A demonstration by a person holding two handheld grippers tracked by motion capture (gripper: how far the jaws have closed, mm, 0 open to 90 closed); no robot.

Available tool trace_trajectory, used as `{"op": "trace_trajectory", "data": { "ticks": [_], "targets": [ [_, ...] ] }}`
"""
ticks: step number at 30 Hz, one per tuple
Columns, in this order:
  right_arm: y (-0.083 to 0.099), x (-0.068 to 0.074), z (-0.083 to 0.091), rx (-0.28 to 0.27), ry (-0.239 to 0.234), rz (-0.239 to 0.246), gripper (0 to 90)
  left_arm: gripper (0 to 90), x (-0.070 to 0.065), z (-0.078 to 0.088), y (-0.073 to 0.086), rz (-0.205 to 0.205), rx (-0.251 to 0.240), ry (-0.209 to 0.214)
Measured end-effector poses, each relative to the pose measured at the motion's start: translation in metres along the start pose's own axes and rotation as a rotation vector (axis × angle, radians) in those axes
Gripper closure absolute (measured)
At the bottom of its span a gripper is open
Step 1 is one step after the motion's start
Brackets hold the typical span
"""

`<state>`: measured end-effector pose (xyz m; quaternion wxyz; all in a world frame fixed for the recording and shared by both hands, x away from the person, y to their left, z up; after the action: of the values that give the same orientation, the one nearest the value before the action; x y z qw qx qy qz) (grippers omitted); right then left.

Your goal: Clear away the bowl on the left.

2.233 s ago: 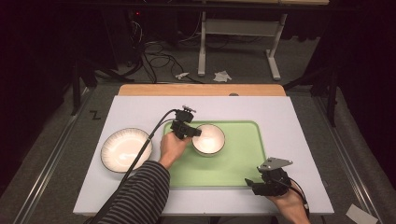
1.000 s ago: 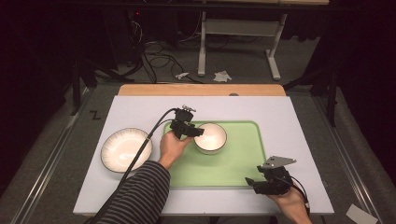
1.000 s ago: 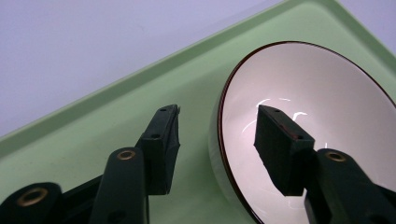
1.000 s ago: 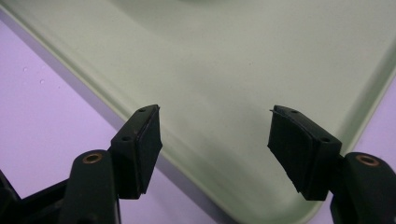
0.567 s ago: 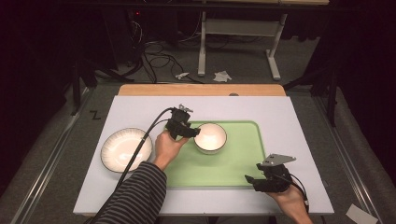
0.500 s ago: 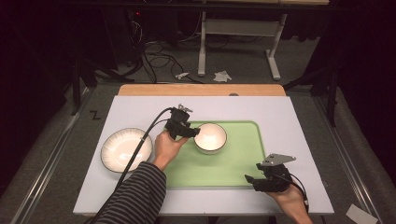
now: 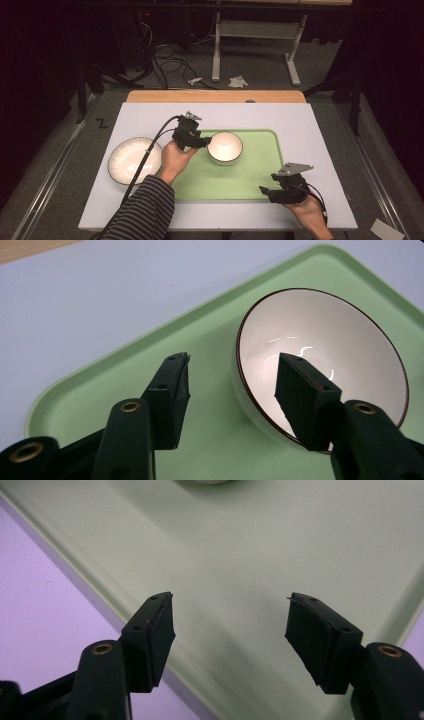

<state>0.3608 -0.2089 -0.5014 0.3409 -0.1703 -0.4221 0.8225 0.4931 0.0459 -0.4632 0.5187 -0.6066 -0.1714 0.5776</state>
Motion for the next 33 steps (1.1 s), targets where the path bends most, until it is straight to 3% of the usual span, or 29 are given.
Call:
{"op": "trace_trajectory", "data": {
  "ticks": [7,12,19,30,33],
  "targets": [
    [-0.004,0.001,-0.005,-0.006,-0.016,0.013,37.3,46.9,-0.001,0.009,-0.004,0.001,-0.014,0.006],
    [-0.007,0.001,-0.01,-0.004,-0.032,0.023,37.3,46.6,0.0,0.014,-0.008,0.029,-0.018,0.01],
    [-0.01,0.002,-0.015,-0.005,-0.047,0.03,37.3,46.0,-0.003,0.023,-0.01,0.037,-0.029,0.018],
    [-0.012,0.002,-0.02,0.004,-0.063,0.052,37.3,45.2,-0.009,0.034,-0.007,0.001,-0.018,0.031],
    [-0.012,0.003,-0.021,0.01,-0.064,0.044,37.4,45.2,-0.009,0.038,-0.01,0.009,-0.029,0.035]
  ]
}}
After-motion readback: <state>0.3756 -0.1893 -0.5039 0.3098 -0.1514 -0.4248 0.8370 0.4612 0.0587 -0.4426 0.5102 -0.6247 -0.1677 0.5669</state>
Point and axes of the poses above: each handheld gripper's, and its own axes: z roughly backward along the jaws, y roughly out of its underside, x roughly to its left, the point moved 4 cm from there along -z, roughly forward along the jaws, and after that the axes turned 14 degrees about -x, right-handed, at the moved point
